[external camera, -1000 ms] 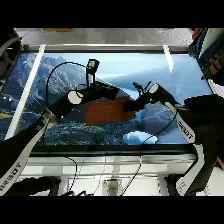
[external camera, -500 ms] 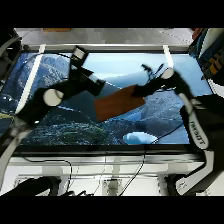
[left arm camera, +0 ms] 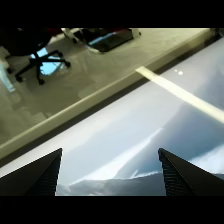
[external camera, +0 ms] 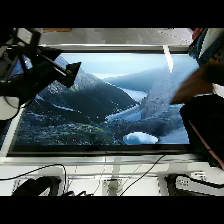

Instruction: Fold the clothes and pants, and hang the long-sleeved shirts on hangers.

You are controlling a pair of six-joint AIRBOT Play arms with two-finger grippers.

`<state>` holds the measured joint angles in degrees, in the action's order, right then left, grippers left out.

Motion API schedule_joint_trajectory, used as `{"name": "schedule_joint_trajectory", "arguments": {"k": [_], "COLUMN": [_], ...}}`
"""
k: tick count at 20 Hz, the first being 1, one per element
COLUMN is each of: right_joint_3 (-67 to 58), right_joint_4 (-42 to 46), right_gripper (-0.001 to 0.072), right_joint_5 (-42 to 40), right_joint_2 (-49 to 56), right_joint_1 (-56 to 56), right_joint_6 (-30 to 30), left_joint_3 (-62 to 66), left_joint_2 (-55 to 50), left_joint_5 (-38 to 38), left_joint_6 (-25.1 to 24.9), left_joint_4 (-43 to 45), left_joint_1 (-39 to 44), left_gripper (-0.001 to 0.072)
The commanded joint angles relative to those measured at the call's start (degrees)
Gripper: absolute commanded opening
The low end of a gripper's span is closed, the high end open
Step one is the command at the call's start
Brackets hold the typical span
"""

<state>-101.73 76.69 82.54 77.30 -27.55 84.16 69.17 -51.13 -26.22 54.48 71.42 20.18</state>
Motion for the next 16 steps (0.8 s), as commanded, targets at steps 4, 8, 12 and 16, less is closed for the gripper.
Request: {"name": "schedule_joint_trajectory", "arguments": {"k": [4,8,12,16], "right_joint_3": [2.7,10.4,13.3,13.6], "right_joint_4": [13.7,13.5,8.0,-3.8], "right_gripper": [0.002,0.0183,0.0684,0.018], "right_joint_5": [15.3,21.6,18.1,14.0], "right_joint_2": [-3.8,-3.7,-3.7,-3.7], "right_joint_1": [-22.8,-29.3,-29.4,-25.4], "right_joint_6": [10.7,12.3,13.0,12.8], "left_joint_3": [0.0,0.0,0.0,0.0], "left_joint_2": [1.6,1.6,1.5,1.5], "left_joint_5": [0.0,0.0,0.0,0.0], "left_joint_6": [0.0,0.0,0.0,0.0], "left_joint_4": [0.3,0.3,0.3,0.4], "left_joint_1": [-0.4,-0.4,-0.4,-0.4], "left_gripper": [0.0697,0.0697,0.0697,0.0697]}}
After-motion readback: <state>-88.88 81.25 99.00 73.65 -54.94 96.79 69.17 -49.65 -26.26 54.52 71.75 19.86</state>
